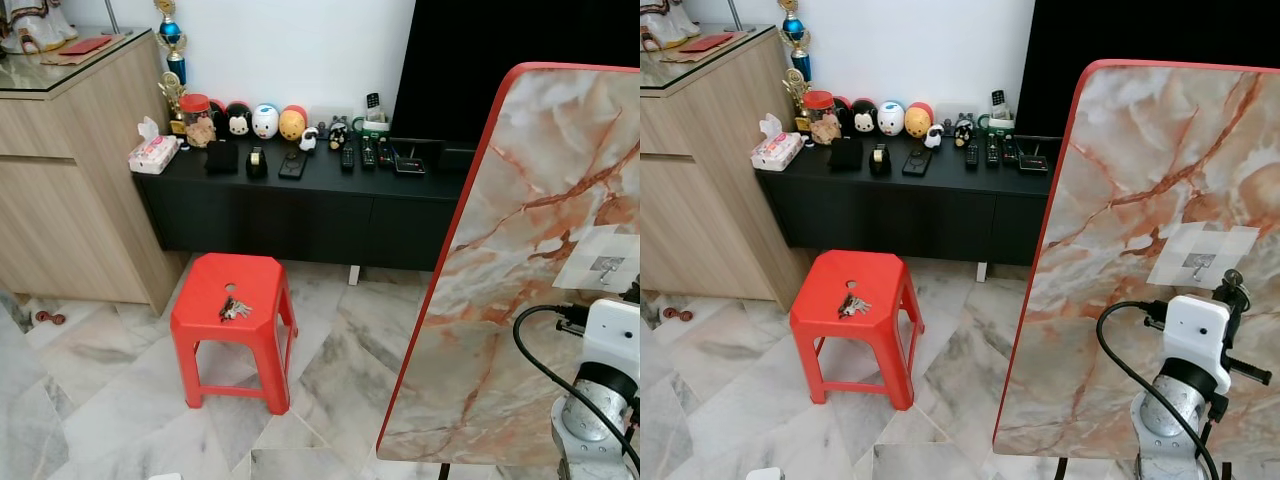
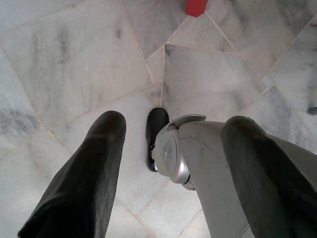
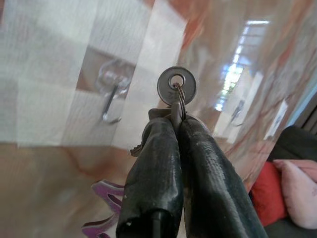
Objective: Hang keys on a hook
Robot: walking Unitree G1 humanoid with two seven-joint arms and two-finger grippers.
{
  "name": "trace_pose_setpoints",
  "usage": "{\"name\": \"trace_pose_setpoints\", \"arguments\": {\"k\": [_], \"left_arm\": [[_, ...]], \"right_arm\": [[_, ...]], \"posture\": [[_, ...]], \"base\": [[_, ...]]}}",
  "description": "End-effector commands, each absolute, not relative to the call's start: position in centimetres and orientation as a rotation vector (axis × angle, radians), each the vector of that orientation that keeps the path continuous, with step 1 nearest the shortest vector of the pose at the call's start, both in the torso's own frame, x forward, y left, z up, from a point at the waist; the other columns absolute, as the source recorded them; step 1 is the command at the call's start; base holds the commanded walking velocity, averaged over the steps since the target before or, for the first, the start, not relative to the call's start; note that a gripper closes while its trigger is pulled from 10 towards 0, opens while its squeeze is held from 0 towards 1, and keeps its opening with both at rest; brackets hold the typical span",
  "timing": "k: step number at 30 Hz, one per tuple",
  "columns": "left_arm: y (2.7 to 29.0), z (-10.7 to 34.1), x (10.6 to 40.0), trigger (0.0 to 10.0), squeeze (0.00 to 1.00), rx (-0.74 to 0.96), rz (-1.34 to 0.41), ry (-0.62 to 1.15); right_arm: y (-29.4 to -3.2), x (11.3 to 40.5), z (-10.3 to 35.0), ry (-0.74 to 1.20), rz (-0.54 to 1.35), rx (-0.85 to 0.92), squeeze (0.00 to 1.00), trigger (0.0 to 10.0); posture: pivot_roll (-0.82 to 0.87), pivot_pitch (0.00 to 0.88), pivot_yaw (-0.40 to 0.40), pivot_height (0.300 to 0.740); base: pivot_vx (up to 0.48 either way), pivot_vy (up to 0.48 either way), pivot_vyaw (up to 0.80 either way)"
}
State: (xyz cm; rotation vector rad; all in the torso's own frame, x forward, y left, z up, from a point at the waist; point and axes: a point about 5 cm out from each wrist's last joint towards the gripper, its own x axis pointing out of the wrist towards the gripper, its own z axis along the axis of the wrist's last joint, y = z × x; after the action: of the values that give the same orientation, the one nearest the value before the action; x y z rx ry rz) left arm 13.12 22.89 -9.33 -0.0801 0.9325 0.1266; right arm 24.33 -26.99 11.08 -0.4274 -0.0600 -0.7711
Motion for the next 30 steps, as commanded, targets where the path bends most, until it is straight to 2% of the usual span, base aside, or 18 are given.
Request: {"name": "trace_pose_setpoints", "arguments": {"k": [1,10,30], "left_arm": [[22.8,-9.4,13.1,10.0,0.00,-0.059,0.097,0.941],[22.7,-9.4,13.1,10.0,0.00,-0.062,0.100,0.940],[22.7,-9.4,13.1,10.0,0.00,-0.063,0.100,0.941]], "right_arm": [[-27.3,24.8,11.8,-0.093,-0.766,-0.417,0.00,10.0],[-26.8,25.9,12.3,-0.125,-0.708,-0.444,0.00,10.0],[-25.8,25.9,10.8,-0.060,-0.630,-0.442,0.00,10.0]], "posture": [[0.11,0.000,-0.059,0.740],[0.11,0.000,-0.062,0.740],[0.11,0.000,-0.065,0.740]], "base": [[0.000,0.000,0.00],[0.000,0.000,0.00],[0.000,0.000,0.00]]}}
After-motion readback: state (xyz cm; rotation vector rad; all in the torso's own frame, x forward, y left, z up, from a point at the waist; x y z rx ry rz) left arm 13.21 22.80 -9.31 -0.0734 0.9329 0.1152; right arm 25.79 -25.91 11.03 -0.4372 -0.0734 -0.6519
